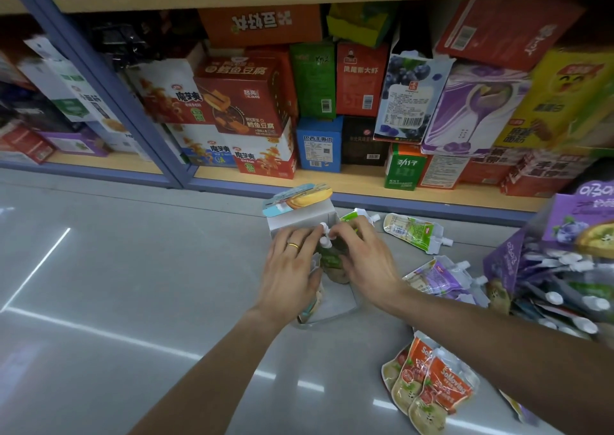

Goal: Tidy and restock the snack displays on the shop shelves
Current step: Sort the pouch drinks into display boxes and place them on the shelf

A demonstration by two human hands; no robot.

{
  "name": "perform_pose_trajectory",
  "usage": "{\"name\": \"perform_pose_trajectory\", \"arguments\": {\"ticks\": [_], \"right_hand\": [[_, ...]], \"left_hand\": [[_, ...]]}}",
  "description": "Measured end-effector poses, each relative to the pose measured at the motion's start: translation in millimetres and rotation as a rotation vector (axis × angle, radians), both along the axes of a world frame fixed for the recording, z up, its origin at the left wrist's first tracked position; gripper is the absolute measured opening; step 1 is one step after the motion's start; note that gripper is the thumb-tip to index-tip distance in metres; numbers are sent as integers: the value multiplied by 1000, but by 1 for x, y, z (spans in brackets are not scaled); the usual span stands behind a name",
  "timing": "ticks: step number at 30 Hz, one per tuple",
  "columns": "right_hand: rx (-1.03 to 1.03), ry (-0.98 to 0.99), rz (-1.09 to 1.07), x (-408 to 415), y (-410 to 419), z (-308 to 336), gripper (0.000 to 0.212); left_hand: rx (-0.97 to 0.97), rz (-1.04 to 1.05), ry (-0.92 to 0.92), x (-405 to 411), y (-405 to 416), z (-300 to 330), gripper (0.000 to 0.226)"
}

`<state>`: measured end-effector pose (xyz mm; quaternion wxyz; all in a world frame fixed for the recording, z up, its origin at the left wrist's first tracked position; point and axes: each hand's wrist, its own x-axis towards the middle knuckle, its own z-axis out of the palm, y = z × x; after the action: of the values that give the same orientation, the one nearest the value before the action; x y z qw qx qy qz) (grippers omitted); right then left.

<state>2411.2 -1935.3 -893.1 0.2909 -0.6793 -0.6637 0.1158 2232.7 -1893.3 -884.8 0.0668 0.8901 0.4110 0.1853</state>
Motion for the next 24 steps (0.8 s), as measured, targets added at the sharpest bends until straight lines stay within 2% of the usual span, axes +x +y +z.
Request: {"name": "perform_pose_trajectory", "arguments": {"ticks": [6, 13, 18, 21, 24], "right_hand": [[-37, 97, -30, -4, -9, -7, 56], [-97, 69, -90, 0, -17, -8, 52], [-158, 83, -90, 5, -18, 1, 58], [-159, 97, -83, 9, -26, 4, 63], [-141, 162, -113, 15, -41, 6, 60]], "left_hand": [[-75, 42, -36, -5, -2, -1, 85], [-46, 35, -76, -5, -2, -2, 78], [-57, 16, -135, -1, -1, -1, 75], [-28, -15, -213, 4, -12, 9, 64], [76, -161, -333, 24, -27, 31, 40]]}}
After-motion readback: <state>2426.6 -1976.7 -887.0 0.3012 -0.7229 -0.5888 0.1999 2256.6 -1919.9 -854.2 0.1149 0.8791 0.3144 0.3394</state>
